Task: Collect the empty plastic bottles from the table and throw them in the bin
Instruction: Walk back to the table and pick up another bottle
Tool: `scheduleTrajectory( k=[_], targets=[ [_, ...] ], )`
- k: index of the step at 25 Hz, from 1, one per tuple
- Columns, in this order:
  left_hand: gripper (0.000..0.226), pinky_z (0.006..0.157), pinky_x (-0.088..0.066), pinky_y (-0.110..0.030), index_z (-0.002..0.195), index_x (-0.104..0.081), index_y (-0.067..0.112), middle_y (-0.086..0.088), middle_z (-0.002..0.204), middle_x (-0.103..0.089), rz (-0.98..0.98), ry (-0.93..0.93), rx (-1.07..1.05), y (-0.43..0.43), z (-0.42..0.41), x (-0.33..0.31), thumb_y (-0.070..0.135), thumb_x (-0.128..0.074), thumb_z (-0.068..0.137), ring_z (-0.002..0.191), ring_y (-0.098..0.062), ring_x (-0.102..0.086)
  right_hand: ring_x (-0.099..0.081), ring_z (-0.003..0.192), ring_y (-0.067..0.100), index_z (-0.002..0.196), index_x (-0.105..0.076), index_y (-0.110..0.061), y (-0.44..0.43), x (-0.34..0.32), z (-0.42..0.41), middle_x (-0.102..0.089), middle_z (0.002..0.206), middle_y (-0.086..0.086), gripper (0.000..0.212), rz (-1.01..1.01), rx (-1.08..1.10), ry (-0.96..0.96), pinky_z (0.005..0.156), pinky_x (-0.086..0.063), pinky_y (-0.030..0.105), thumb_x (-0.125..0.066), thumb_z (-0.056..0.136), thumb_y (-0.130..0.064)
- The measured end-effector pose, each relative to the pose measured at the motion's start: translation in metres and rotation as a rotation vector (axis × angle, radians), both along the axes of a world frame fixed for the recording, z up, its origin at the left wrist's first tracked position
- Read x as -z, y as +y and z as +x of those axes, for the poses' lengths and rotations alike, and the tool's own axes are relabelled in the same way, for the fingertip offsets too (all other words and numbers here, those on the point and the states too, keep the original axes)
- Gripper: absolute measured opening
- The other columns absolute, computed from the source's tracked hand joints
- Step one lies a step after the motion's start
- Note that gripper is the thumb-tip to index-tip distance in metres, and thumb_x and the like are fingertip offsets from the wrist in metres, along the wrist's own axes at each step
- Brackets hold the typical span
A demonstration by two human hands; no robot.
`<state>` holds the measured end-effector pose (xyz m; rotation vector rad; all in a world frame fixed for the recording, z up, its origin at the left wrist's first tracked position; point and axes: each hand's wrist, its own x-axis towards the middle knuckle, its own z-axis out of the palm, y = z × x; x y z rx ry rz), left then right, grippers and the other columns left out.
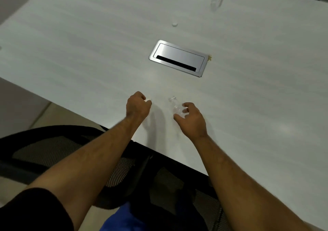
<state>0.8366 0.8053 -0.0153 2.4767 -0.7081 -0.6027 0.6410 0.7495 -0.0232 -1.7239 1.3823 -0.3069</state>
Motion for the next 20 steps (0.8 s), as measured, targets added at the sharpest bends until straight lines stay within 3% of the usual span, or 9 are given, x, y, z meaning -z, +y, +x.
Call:
scheduleTrajectory(
  k=[5,9,14,16,20],
  targets=[
    [0.055,0.09,-0.052,-0.042,0.13,-0.046,0.008,-0.018,0.128,-0.05,0.043,-0.04,0.283,-0.016,0.037,0.029,0.033,-0.067,0.086,0.108,-0.036,-0.058,-0.065,0.097,0.023,0.127,-0.054,-0.025,0.019,0.005,0.05,-0.063,0.114,-0.002,0.057,0.029,0.208,0.036,0.086,-0.056,0.041,-0.072,0.075,-0.042],
    [0.023,0.085,-0.053,-0.041,0.111,-0.062,0.003,-0.02,0.112,-0.059,0.094,-0.102,0.631,-0.021,0.048,0.036,0.013,-0.047,0.096,0.099,-0.039,-0.062,-0.065,0.094,0.02,0.128,-0.054,-0.025,0.043,0.0,0.064,-0.062,0.113,-0.004,0.054,0.063,0.326,0.048,0.079,-0.055,0.034,-0.073,0.079,-0.039],
    [0.038,0.097,-0.046,-0.031,0.119,-0.067,0.007,-0.013,0.126,-0.064,0.037,0.11,0.552,-0.004,0.066,0.018,0.001,-0.057,0.082,0.116,-0.03,-0.06,-0.063,0.088,0.013,0.125,-0.057,-0.026,0.068,-0.026,0.074,-0.062,0.108,-0.006,0.049,0.088,0.353,0.009,0.076,-0.055,0.031,-0.075,0.08,-0.037],
    [0.037,0.098,-0.051,-0.034,0.119,-0.068,0.007,-0.013,0.124,-0.067,-0.035,0.192,0.494,0.01,0.076,-0.006,0.004,-0.062,0.082,0.112,-0.03,-0.064,-0.063,0.088,0.012,0.124,-0.058,-0.027,0.08,-0.045,0.081,-0.062,0.106,-0.008,0.048,0.099,0.292,-0.039,0.075,-0.057,0.033,-0.075,0.08,-0.039],
    [0.029,0.087,-0.055,-0.037,0.119,-0.066,0.008,-0.013,0.115,-0.069,-0.35,0.578,0.263,0.052,0.084,-0.084,0.013,-0.064,0.09,0.1,-0.026,-0.067,-0.063,0.094,0.013,0.125,-0.056,-0.028,0.113,-0.092,0.098,-0.062,0.109,-0.007,0.046,0.109,0.127,-0.176,0.069,-0.052,0.026,-0.073,0.083,-0.039]
  ],
)
